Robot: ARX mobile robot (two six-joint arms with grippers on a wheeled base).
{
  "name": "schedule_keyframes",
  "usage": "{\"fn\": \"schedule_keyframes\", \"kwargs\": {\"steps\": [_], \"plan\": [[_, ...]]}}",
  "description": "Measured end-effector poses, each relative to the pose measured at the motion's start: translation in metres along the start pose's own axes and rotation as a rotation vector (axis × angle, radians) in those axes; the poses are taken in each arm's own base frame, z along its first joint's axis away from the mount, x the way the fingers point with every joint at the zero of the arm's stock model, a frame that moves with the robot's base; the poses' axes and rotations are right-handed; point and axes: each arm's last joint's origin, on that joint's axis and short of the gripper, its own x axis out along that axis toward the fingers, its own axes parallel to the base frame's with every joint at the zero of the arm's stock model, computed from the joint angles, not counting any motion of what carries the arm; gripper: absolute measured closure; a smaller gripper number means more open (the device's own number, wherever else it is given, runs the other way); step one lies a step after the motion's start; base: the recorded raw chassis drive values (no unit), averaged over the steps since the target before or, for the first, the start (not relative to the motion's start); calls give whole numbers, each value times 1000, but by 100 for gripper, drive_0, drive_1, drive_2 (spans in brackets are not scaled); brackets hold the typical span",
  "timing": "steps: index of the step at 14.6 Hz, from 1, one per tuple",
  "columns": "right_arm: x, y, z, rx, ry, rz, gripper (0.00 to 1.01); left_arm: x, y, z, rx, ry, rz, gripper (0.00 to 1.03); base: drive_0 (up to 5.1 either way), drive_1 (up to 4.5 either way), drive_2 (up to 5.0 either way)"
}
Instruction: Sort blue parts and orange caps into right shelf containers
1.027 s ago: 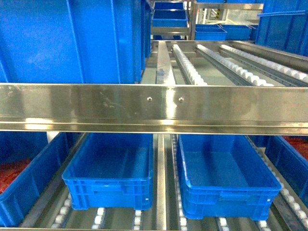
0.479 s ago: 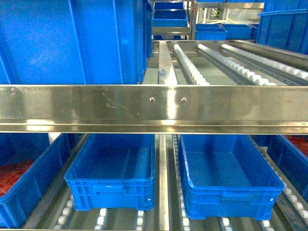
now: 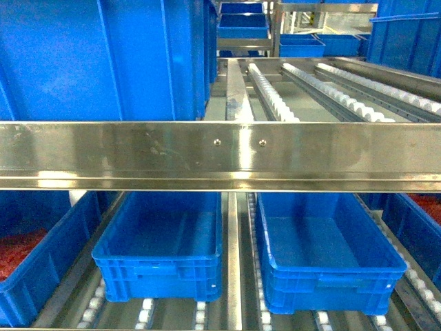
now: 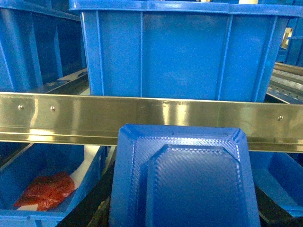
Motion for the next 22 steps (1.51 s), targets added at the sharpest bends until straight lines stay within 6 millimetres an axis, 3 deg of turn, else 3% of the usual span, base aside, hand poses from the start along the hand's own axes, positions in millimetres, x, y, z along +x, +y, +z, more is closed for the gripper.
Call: {"fn": "schedule_keyframes", "kwargs": {"steps": [22], "plan": [[0,0,0,2,-2,-3,57,0,0,0,4,0,-1,59,0,0,0]]}}
